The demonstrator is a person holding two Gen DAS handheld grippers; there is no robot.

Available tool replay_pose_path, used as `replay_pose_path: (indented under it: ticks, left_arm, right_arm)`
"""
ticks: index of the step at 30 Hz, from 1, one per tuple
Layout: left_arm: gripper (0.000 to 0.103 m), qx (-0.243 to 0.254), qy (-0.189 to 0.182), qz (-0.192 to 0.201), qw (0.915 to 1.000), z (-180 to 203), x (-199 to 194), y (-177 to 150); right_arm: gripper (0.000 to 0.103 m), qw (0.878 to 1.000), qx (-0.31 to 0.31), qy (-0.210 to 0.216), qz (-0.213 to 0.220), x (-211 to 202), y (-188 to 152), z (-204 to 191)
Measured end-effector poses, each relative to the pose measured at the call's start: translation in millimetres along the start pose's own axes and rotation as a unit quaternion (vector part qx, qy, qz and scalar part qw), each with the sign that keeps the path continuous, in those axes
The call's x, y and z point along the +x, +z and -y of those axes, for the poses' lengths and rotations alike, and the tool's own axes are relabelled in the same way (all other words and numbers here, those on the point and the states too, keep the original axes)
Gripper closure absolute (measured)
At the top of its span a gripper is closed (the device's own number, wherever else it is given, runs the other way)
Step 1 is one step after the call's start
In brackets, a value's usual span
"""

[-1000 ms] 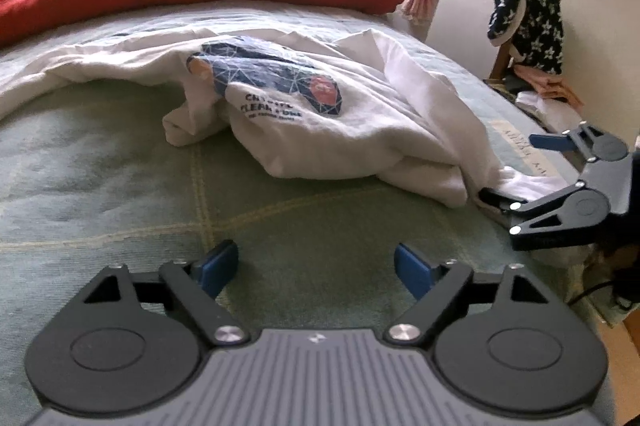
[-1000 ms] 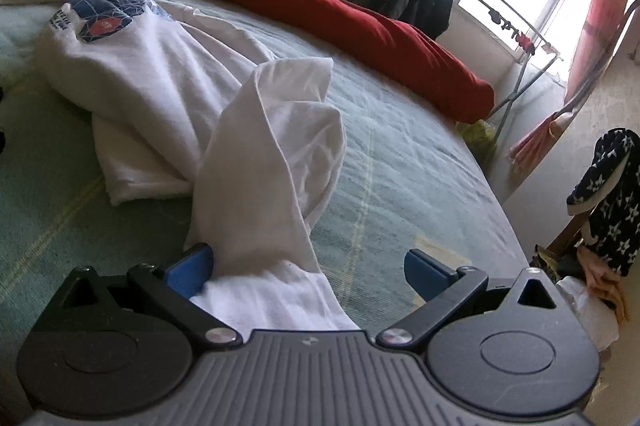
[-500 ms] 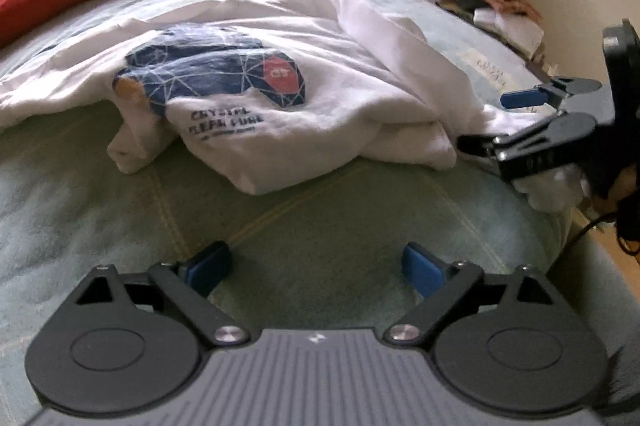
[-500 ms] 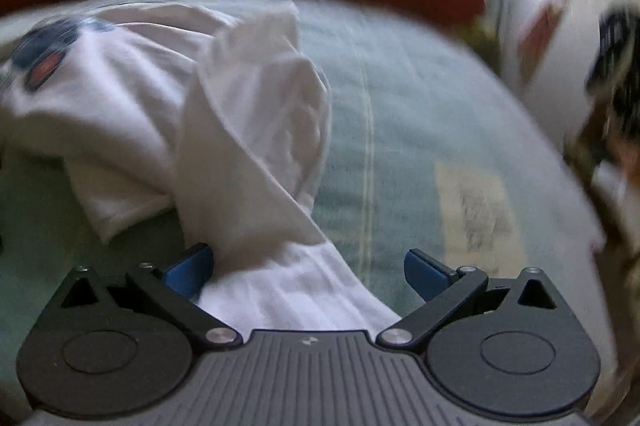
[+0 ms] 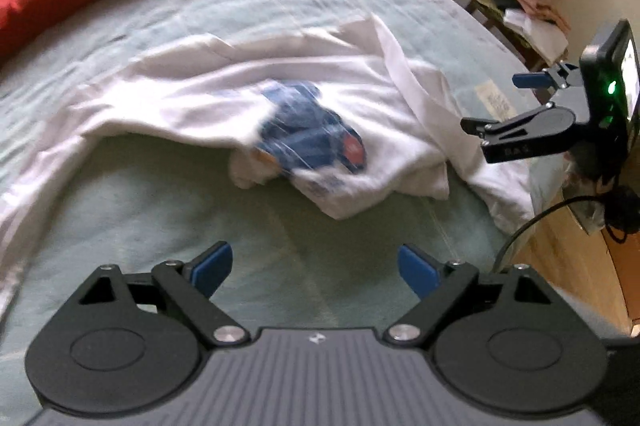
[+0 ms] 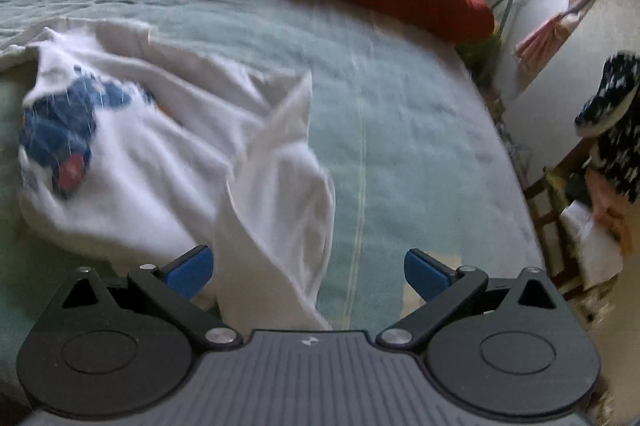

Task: Fold clothes

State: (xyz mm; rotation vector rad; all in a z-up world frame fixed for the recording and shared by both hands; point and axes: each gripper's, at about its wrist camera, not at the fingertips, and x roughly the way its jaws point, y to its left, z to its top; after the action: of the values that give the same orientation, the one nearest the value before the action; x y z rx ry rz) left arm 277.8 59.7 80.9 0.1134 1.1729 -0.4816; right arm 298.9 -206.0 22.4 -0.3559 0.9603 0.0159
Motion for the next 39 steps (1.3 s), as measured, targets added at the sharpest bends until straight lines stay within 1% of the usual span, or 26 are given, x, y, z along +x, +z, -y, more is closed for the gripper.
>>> replay_pose_path:
  ticks: [1,4,6,9,12,15,17,19,22,23,25,28,30,32,33,37,39]
  left_arm:
    - [0.014,-0.003,0.005,-0.004,1.0000,-5.3,-4.3,7.2]
    - [0.014,-0.002,0.020,-0.013,0.9997,-18.0,-10.5,29.1]
    - [0.014,-0.007,0.030,-0.018,0.9994,-22.0,-7.4,45.0]
    - [0.014,-0.043,0.041,-0.030,0.9978,-22.7,5.2,66.2]
    - [0.014,-0.075,0.051,-0.030,0.9955,-13.8,12.7,85.6]
    - [0.013,-0.102,0.057,-0.029,0.9927,-3.2,19.1,103.2]
    - [0.013,-0.110,0.057,-0.035,0.9917,6.7,26.6,111.4]
    - [0.013,-0.109,0.051,-0.040,0.9919,15.3,33.3,117.2]
    - [0.013,-0.104,0.040,-0.046,0.9927,24.6,41.8,123.0]
    - [0.013,-0.101,0.037,-0.048,0.9931,26.6,44.5,124.5]
    - [0.013,-0.089,0.033,-0.053,0.9940,27.4,50.0,126.6]
    - [0.014,-0.071,0.040,-0.063,0.9947,27.3,56.4,129.6]
    - [0.014,-0.059,0.036,-0.064,0.9955,26.9,58.7,131.7]
    - [0.014,-0.049,0.029,-0.066,0.9962,27.0,60.1,134.0]
    - [0.014,-0.043,0.025,-0.068,0.9965,27.8,60.9,134.8]
    - [0.014,-0.021,0.019,-0.074,0.9968,29.1,66.2,136.9]
    - [0.014,-0.019,0.015,-0.078,0.9967,28.7,69.2,136.6]
  right_arm:
    - [0.000,1.000,-0.004,-0.007,0.002,-1.0,6.5,-3.5]
    - [0.000,1.000,-0.004,-0.014,-0.013,7.4,18.4,-10.9]
    - [0.000,1.000,0.001,-0.007,-0.026,17.9,20.2,-13.0]
    - [0.000,0.998,-0.007,0.009,-0.054,42.0,16.9,-16.4]
    - [0.000,0.997,-0.027,0.016,-0.077,61.9,11.7,-16.9]
    - [0.000,0.994,-0.060,-0.035,-0.089,70.7,9.8,-3.6]
    - [0.000,0.993,-0.051,-0.052,-0.095,73.4,12.2,13.9]
    - [0.000,0.993,-0.044,-0.047,-0.101,79.7,14.3,25.7]
    - [0.000,0.992,-0.029,0.012,-0.120,93.6,15.9,28.9]
    - [0.000,0.991,-0.030,0.015,-0.127,96.6,16.5,26.8]
    - [0.000,0.992,-0.015,0.025,-0.119,91.0,17.9,29.1]
    - [0.000,0.989,0.018,0.087,-0.117,76.4,13.5,39.2]
    - [0.000,0.987,0.007,0.107,-0.120,70.8,9.3,37.9]
    - [0.007,0.984,-0.007,0.125,-0.125,65.9,4.3,35.1]
    - [0.009,0.982,-0.007,0.139,-0.127,63.6,2.0,36.7]
    - [0.023,0.975,-0.001,0.177,-0.135,65.3,-1.1,46.0]
    - [0.026,0.971,0.006,0.196,-0.137,67.7,-2.0,53.6]
